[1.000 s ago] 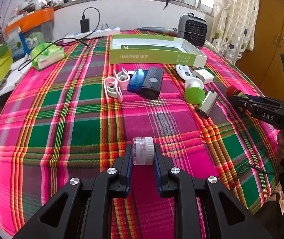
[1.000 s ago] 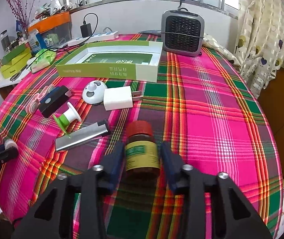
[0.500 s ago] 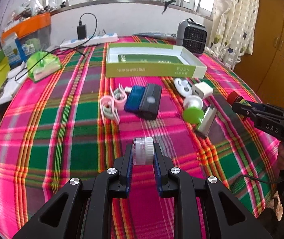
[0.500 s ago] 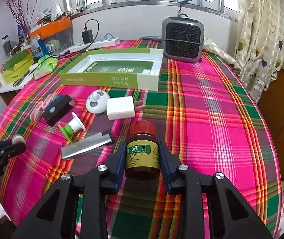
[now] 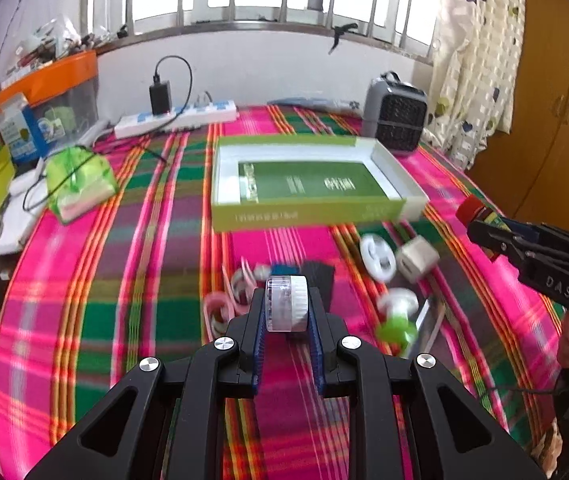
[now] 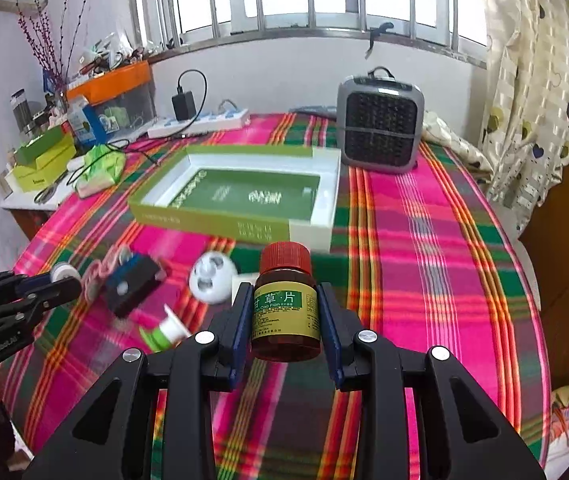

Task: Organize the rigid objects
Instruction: 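Carry the cap and the bottle with both grippers over the green box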

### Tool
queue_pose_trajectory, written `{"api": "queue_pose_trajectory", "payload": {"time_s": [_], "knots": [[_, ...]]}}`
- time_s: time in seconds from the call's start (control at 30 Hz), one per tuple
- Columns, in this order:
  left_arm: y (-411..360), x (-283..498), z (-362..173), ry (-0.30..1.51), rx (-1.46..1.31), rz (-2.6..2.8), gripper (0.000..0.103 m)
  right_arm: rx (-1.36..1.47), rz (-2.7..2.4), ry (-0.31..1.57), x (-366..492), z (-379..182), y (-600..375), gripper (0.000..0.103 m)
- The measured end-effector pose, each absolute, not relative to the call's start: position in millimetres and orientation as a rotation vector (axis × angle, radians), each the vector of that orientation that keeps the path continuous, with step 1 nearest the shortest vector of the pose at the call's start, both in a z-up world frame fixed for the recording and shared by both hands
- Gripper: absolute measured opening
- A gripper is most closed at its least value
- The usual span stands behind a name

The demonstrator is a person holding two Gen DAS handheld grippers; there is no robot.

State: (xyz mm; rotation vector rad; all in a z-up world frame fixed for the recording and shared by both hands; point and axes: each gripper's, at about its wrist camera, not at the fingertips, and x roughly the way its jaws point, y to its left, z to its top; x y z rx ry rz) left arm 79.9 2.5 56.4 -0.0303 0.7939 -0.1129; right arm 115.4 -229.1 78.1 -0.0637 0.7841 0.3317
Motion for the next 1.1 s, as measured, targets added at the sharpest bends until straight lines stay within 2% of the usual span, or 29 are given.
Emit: {"api": "queue_pose_trajectory", "payload": {"time_s": [0.57, 1.1], "knots": [[4, 179, 65, 0.799, -0.057, -0.112, 0.018, -0.051, 0.322, 0.839, 200, 71, -203, 0.033], [-4, 244, 29, 0.899, -0.054, -0.114, 0.018, -0.072, 0.31, 0.922, 253, 43, -191, 0.033]]}}
